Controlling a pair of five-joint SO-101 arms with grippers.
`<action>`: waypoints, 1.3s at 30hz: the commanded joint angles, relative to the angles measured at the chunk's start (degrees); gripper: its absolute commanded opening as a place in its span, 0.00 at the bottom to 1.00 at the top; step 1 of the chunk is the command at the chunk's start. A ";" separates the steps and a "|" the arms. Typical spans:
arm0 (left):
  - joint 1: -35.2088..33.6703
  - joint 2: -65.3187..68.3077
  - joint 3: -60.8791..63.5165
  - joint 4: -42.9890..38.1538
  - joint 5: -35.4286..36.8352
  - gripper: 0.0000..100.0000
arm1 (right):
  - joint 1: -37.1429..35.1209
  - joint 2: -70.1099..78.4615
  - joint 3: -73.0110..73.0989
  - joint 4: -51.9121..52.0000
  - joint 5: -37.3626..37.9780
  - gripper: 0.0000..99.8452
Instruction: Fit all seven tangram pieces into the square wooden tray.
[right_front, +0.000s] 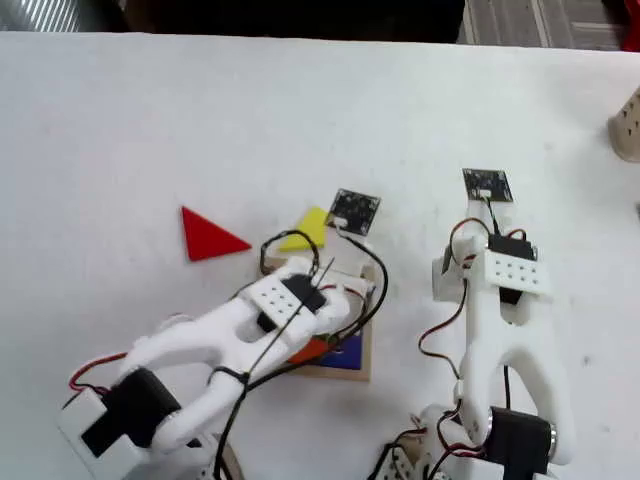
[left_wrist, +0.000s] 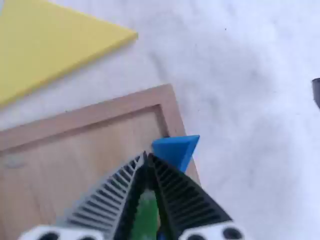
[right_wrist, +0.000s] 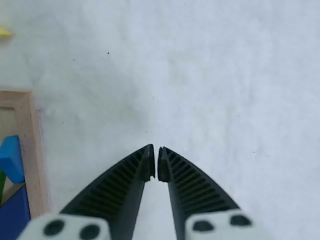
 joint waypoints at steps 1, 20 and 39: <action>-0.66 -3.65 -0.18 -1.93 0.62 0.02 | -0.66 -0.40 -0.26 -1.01 0.62 0.02; -7.08 -5.41 7.21 -1.14 0.44 0.02 | -0.57 -0.48 -0.18 -1.01 0.62 0.02; -4.97 -5.49 1.41 -2.99 0.53 0.02 | -0.66 -0.48 -0.09 -1.01 0.62 0.02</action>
